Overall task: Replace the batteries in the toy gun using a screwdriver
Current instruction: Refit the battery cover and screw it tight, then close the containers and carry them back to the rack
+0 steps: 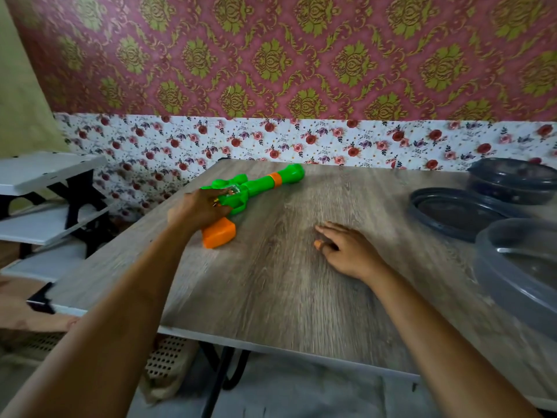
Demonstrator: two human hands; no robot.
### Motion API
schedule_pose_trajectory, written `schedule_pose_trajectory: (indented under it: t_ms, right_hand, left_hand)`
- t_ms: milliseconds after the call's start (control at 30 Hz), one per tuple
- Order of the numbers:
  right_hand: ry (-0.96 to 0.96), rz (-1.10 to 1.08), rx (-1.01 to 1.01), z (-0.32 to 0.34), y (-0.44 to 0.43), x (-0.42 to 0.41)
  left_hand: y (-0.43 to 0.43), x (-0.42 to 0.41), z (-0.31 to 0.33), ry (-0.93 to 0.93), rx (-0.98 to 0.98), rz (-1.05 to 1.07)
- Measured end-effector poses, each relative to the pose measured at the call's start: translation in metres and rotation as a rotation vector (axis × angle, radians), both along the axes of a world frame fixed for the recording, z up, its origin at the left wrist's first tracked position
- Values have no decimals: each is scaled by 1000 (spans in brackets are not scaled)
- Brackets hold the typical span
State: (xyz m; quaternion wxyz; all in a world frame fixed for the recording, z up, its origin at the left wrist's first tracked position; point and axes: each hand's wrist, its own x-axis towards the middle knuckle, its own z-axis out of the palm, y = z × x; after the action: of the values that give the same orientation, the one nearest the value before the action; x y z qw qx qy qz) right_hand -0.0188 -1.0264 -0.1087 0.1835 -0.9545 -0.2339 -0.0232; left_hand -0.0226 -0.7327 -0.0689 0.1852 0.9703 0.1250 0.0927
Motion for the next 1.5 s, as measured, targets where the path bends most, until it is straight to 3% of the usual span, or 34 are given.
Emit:
schedule_pose_trajectory:
  t_ms: [200,367,500,667,833,1033,1100,1233,1333,1500]
  right_hand:
    - [0,8,6,1,-1,-2]
    - [-35,-13,107,3,-2,-7]
    - [-33,-90,221,8,-8,-19]
    - [-154,-166,247,33,-40,-53]
    - [-333,-292,259,68,-116,-97]
    - [-456,-562,151,86,-215,-132]
    - [-421,-662,122,85,-238,-133]
    - [-138,-830,72,70,-271,-130]
    - [-12,-859,215,60,-276,-125]
    - [-139,-867,451,42,-271,-118]
  left_hand:
    - [-8,-6,6,12,173,-8]
    - [-23,-28,13,-318,245,114]
    - [-54,-43,15,-368,183,83]
    - [-105,-57,16,-347,121,-52]
    - [-186,-48,23,-333,-35,-317]
    - [-290,-15,25,-316,55,-525]
    - [-317,-3,21,-252,93,-517]
    - [-357,17,14,-143,154,-550]
    - [-368,30,7,-91,155,-535]
    - [-364,36,-1,-166,246,-485]
